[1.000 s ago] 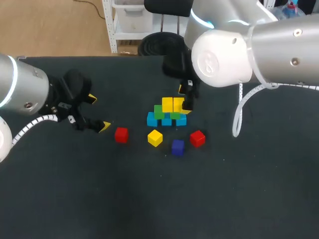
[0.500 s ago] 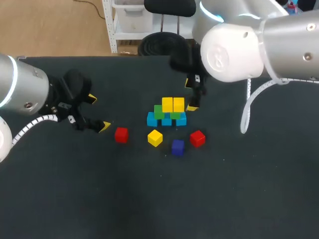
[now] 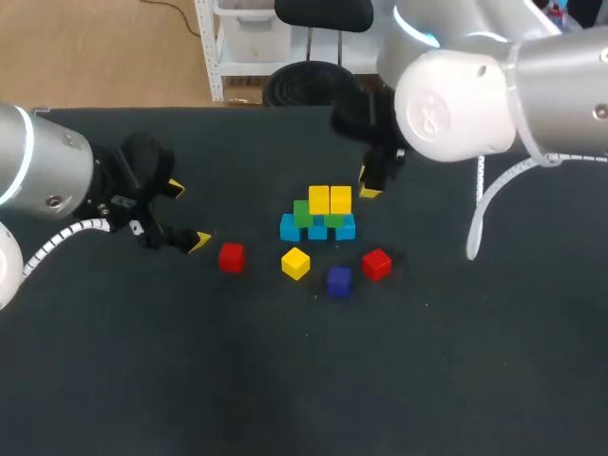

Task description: Place the blue cubes, place green cubes on the blue cubes, place the yellow cubes on the green cubes, then place the red cubes on the yellow cubes, and place purple cube on the red cubes.

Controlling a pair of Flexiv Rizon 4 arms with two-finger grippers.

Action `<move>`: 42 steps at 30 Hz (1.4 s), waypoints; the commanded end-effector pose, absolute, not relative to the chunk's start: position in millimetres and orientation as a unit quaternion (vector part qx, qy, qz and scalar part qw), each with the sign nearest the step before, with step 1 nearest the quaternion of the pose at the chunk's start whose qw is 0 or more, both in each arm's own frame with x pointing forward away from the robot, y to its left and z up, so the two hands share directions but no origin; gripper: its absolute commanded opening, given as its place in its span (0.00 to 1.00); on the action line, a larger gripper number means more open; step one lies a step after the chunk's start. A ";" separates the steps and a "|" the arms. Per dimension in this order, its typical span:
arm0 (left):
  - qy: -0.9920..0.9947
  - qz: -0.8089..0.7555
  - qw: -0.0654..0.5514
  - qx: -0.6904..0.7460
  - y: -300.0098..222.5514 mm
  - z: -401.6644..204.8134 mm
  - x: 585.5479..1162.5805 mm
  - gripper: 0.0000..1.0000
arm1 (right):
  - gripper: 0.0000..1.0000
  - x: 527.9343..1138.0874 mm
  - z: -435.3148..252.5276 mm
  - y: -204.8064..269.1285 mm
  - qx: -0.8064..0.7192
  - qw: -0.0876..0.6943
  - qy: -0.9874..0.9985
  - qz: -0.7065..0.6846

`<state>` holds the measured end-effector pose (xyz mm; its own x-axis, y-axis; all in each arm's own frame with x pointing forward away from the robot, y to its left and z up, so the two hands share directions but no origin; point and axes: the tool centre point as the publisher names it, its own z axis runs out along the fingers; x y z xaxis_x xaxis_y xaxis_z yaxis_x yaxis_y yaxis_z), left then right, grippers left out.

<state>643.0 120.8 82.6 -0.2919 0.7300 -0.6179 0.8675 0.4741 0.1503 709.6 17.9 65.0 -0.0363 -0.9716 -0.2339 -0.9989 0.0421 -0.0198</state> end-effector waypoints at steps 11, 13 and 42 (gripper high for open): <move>0.796 -0.109 0.322 0.502 121.7 82.0 643.0 1.00 | 0.00 712.1 57.9 23.3 -0.689 0.088 0.715 0.075; 0.796 -0.109 0.322 0.502 121.7 82.0 643.0 1.00 | 0.00 711.9 57.5 24.0 -0.690 0.088 0.715 0.076; 0.796 -0.109 0.322 0.502 121.7 82.0 643.0 1.00 | 0.00 715.5 55.7 29.8 -0.693 0.089 0.711 0.077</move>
<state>643.0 120.8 82.6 -0.2919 0.7300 -0.6179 0.8675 0.4741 0.1503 714.0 29.4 56.1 -0.0254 -0.9724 -0.2320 -0.9994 0.0301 -0.0167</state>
